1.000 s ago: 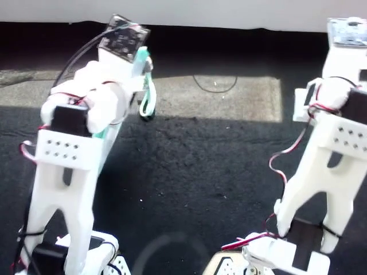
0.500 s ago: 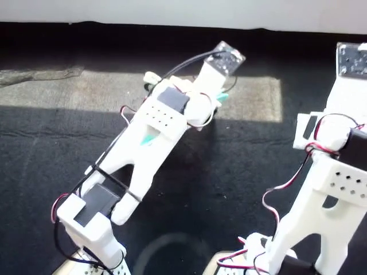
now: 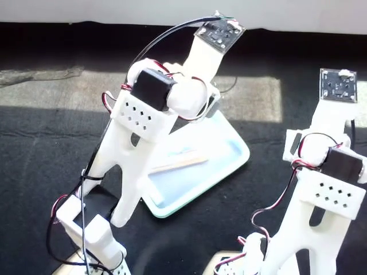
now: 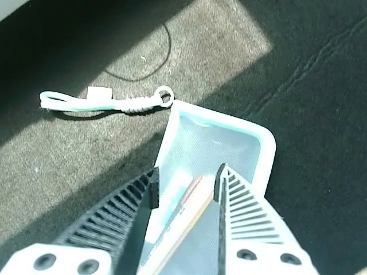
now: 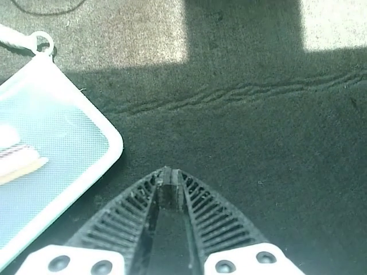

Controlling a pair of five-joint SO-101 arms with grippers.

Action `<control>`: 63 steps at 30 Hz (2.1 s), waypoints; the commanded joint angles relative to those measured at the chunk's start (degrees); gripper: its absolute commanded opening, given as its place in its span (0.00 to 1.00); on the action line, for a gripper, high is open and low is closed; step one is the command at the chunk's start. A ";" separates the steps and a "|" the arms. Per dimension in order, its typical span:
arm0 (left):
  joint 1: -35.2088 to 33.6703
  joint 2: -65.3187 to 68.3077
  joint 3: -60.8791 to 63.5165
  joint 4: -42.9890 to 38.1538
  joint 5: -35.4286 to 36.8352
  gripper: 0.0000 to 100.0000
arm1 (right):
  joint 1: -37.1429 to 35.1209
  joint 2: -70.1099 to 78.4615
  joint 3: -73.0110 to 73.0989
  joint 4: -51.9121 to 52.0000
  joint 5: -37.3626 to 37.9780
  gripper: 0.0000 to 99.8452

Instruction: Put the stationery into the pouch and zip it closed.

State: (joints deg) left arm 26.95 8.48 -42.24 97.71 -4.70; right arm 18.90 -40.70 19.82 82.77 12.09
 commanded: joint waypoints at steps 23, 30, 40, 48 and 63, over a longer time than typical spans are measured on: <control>-39.78 -56.92 86.73 -25.93 -8.26 0.01 | -11.91 -27.30 47.08 -26.15 -0.35 0.01; -40.57 -62.55 109.41 -36.75 -8.26 0.01 | -18.68 -40.40 60.18 -25.89 -0.35 0.01; -42.33 -80.48 114.86 -29.45 -8.35 0.01 | -19.03 -64.75 76.53 -15.60 -9.85 0.01; -42.15 -111.78 133.14 -27.87 -13.36 0.01 | -19.03 -62.55 77.23 -15.16 -10.02 0.01; -42.51 -111.96 139.47 -21.89 -2.02 0.01 | -18.68 -62.46 83.74 -12.18 -10.37 0.01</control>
State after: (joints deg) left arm -14.73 -102.46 96.13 74.24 -7.87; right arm 0.00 -103.12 95.16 70.11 2.24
